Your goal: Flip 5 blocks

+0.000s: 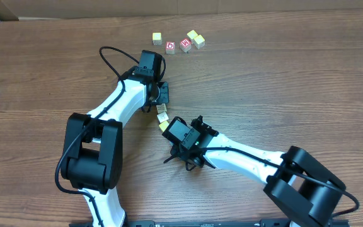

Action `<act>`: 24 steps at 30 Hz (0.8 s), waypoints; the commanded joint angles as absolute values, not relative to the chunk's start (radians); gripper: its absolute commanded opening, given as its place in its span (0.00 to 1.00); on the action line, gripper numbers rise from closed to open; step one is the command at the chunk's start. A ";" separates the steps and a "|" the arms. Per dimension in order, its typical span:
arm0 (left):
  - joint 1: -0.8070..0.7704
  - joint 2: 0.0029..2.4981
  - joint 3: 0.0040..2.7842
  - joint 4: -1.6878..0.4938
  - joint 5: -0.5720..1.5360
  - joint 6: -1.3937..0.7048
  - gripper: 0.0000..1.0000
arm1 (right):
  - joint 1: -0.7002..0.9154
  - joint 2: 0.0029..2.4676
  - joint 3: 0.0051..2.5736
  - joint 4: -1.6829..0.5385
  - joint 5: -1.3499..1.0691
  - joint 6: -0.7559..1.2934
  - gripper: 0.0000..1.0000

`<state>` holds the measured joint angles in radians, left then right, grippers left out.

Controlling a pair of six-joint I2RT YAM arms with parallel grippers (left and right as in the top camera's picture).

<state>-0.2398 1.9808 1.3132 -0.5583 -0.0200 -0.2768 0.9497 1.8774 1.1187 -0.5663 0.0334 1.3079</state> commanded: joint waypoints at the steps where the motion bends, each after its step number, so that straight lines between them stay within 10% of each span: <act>1: -0.234 1.975 1.302 -0.566 -0.025 -0.254 0.04 | 0.955 1.896 1.111 -0.561 0.051 1.314 0.04; 24: -0.236 1.975 1.302 -0.599 -0.025 -0.250 0.04 | 0.955 1.897 1.111 -0.510 0.044 1.502 0.04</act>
